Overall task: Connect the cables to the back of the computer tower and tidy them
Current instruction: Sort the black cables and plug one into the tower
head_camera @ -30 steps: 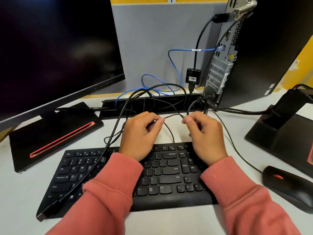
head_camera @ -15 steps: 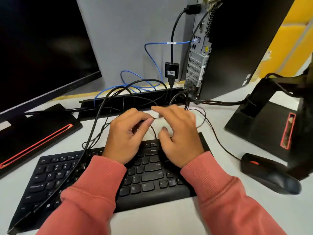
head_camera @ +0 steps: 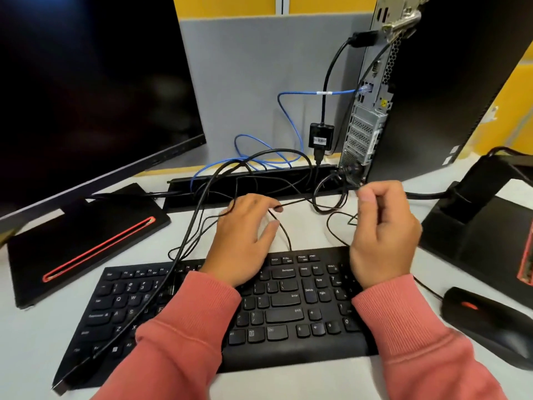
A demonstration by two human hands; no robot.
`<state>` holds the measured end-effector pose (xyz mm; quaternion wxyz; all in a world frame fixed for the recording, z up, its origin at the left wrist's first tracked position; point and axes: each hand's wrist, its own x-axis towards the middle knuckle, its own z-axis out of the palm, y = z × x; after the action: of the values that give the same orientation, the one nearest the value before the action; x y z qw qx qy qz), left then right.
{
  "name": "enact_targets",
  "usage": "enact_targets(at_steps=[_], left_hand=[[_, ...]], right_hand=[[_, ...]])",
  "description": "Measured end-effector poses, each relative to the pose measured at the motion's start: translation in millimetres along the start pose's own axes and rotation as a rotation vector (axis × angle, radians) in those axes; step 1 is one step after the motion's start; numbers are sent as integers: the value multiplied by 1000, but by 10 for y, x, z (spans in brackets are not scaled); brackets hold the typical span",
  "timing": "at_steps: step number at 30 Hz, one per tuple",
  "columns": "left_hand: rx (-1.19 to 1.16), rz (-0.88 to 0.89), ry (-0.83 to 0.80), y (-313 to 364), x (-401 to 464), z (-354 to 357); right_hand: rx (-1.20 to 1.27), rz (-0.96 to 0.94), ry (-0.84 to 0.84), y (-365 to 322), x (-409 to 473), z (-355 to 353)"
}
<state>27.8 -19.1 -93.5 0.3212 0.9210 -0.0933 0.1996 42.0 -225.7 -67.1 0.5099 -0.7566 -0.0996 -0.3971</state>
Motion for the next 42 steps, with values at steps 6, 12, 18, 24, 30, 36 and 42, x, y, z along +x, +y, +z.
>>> enact_targets(at_steps=[6,12,18,24,30,36,42], left_hand=[[180,-128,-82,-48,8,4],[137,-234,27,-90,36,3],[130,-278,244,-166,71,-39],[148,-48,10,28,41,14],[118,-48,-141,14,36,27],[-67,15,-197,-35,61,46],[-126,33,113,42,22,-8]], right_hand=[[39,9,108,-21,-6,-3],[50,73,178,42,35,-32],[179,84,446,95,249,-182],[391,-75,323,-115,99,-51],[424,-234,77,-249,-30,3],[292,-201,-240,-186,-96,-38],[-84,37,-356,76,-25,75]])
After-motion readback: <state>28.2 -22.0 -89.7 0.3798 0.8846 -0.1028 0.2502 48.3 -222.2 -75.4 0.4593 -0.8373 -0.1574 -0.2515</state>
